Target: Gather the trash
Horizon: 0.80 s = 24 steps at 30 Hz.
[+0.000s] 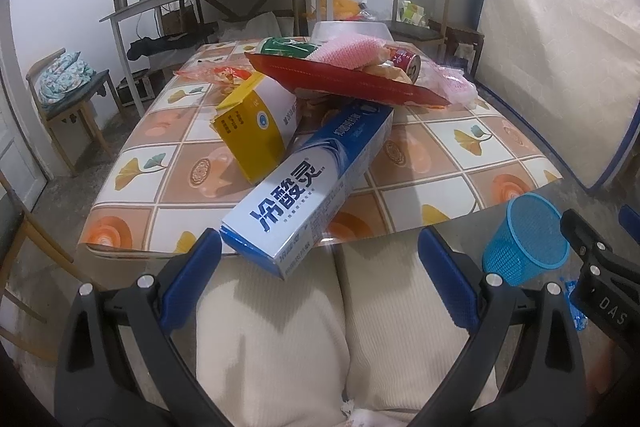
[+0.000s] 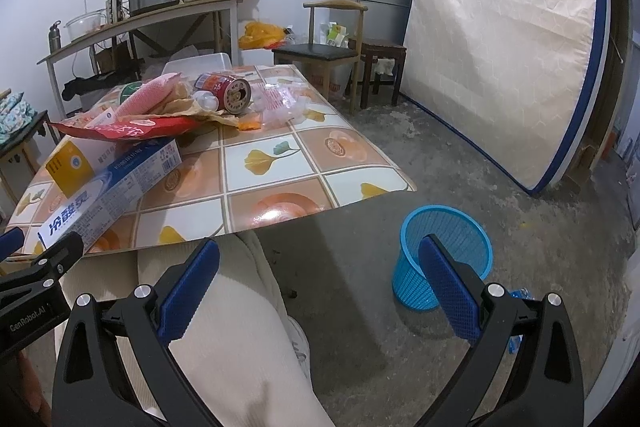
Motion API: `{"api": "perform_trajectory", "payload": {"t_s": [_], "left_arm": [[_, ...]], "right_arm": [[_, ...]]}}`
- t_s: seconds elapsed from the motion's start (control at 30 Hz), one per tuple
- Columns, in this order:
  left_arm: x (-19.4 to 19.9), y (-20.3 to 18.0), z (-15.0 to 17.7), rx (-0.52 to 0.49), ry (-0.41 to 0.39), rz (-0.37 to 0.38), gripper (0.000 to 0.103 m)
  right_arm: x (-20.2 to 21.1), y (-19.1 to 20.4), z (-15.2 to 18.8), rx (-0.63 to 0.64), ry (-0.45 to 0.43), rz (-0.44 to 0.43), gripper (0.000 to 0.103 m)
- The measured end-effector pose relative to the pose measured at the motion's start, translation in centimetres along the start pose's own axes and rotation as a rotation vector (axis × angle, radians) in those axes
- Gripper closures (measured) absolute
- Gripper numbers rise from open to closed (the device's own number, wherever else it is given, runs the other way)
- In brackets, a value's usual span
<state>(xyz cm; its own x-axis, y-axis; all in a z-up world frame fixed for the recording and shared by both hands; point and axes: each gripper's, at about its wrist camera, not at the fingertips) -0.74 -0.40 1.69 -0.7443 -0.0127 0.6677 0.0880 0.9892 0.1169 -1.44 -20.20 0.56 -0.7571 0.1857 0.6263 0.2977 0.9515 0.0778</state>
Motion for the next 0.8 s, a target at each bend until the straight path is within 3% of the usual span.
{"api": "perform_trajectory", "payload": {"t_s": [0.8], "left_arm": [[-0.03, 0.38, 0.43, 0.016, 0.004, -0.01, 0.008]], "right_arm": [[-0.03, 0.11, 0.22, 0.001, 0.002, -0.002, 0.006]]}}
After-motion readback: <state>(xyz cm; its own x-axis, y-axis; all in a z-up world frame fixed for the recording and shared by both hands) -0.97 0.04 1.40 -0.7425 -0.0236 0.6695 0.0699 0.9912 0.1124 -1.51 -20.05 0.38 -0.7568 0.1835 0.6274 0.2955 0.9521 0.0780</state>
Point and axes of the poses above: each gripper's, at about its wrist camera, not at the fingertips, and x roughly against the way its jaws point, y to its left, z to its underside, and after that the axes turned 8 degrees about -x, right-handed
